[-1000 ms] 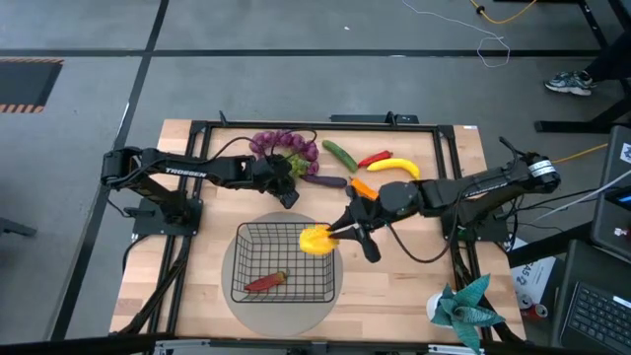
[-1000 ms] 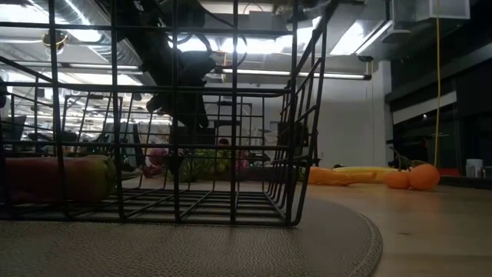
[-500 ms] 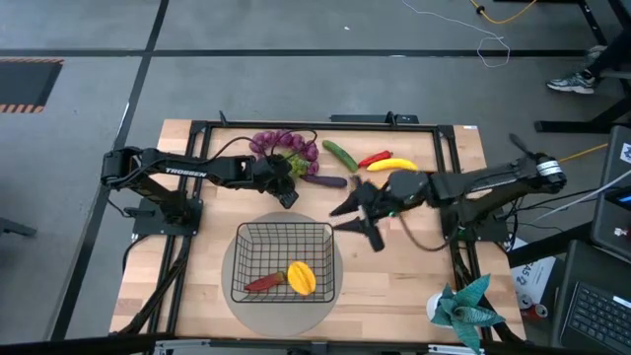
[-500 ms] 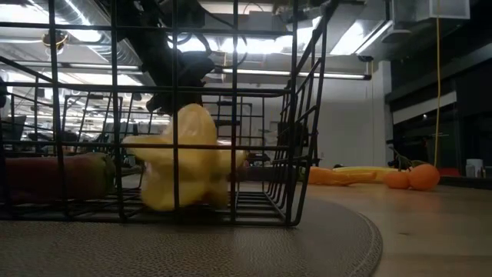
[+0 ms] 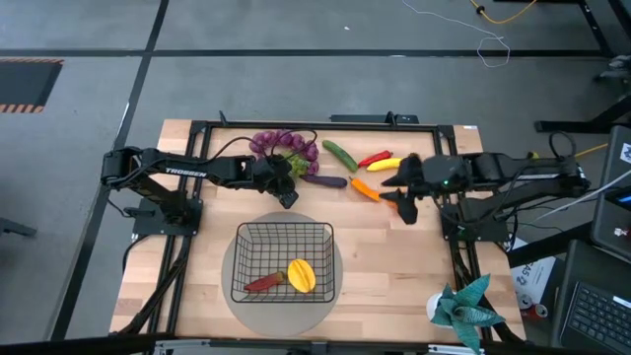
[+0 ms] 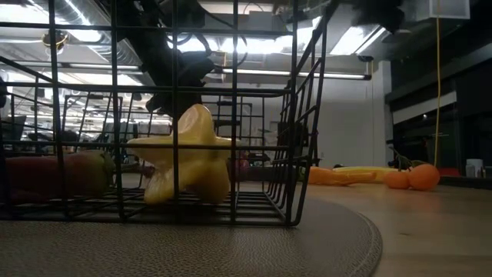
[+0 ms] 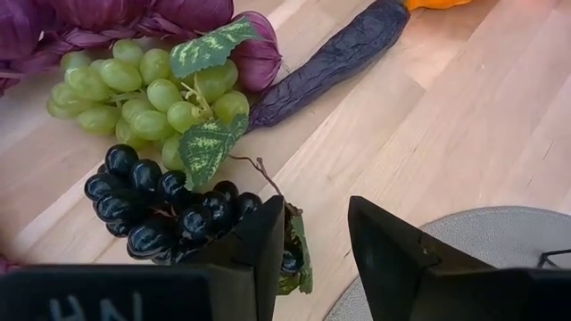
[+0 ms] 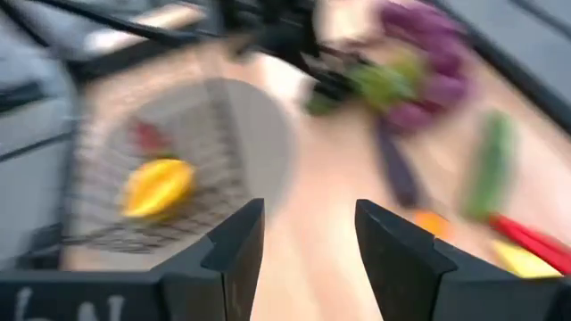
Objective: Build produce basket
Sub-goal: Put the tangerine into the black wire basket
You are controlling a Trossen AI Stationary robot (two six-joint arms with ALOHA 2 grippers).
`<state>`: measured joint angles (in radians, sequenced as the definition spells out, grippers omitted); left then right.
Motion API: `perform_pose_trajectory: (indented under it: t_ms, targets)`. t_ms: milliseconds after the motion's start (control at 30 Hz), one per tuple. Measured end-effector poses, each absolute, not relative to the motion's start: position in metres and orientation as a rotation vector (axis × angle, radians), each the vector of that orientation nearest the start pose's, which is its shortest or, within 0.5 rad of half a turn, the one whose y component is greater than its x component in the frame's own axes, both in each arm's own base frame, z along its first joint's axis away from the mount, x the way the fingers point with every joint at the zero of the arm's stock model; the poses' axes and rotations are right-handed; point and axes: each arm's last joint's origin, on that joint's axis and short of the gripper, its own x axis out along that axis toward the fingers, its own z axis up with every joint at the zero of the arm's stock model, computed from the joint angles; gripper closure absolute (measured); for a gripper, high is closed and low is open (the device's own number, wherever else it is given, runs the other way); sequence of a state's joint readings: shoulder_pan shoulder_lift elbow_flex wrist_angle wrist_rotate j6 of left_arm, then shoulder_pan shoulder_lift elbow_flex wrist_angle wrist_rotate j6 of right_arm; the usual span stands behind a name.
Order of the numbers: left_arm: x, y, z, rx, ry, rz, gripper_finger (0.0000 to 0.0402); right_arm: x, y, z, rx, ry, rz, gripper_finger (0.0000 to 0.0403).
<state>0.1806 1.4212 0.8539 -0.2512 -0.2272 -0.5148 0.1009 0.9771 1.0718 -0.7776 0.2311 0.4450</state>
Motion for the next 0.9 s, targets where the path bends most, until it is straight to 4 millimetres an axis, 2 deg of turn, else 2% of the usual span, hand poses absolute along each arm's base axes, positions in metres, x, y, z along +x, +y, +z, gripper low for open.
perform_pose_trajectory:
  t_ms: [267, 433, 600, 733, 900]
  targets:
    - [0.279, 0.058, 0.213, -0.461, 0.705, 0.588, 0.0280, 0.169, 0.003, 0.326, 0.264, 0.795, -0.626, 0.0224]
    - [0.279, 0.058, 0.213, -0.462, 0.705, 0.588, 0.0280, 0.171, 0.003, 0.322, 0.326, 0.796, -0.689, 0.0224]
    - [0.279, 0.058, 0.213, -0.462, 0.705, 0.588, 0.0280, 0.176, 0.003, 0.310, 0.376, 0.894, -0.755, 0.0224]
    - [0.279, 0.058, 0.213, -0.462, 0.704, 0.588, 0.0280, 0.182, 0.004, 0.288, 0.434, 0.992, -0.822, 0.0224]
    - [0.279, 0.058, 0.213, -0.462, 0.704, 0.588, 0.0280, 0.188, 0.004, 0.249, 0.404, 1.122, -0.868, 0.0224]
